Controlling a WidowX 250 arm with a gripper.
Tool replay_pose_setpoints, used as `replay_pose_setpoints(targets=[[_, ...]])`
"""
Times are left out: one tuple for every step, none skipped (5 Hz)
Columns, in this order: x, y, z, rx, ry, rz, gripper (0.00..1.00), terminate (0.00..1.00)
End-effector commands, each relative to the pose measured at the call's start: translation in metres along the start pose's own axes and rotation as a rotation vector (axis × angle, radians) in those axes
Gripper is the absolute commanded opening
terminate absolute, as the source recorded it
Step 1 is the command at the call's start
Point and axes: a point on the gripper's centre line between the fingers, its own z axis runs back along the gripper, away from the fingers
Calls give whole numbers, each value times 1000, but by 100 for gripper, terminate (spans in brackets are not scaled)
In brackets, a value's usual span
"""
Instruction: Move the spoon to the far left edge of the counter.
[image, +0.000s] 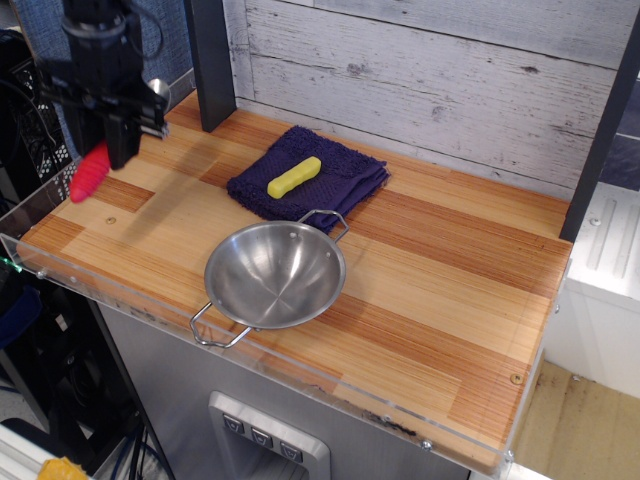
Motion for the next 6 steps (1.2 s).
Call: replay_pose_setpoints(targets=[[-3,-14,-49,-69,106,4,0,0],[-8,-22,-69,-128,168,5,0,0],[-11,-23,-61,-163,163,-6,100,0],[-15,-25,-33,-166,83,-38,100,0],[-24,-27,15,-147,-70,-47,100,0],[-31,-27,65,-180,-177,-22,100,0]])
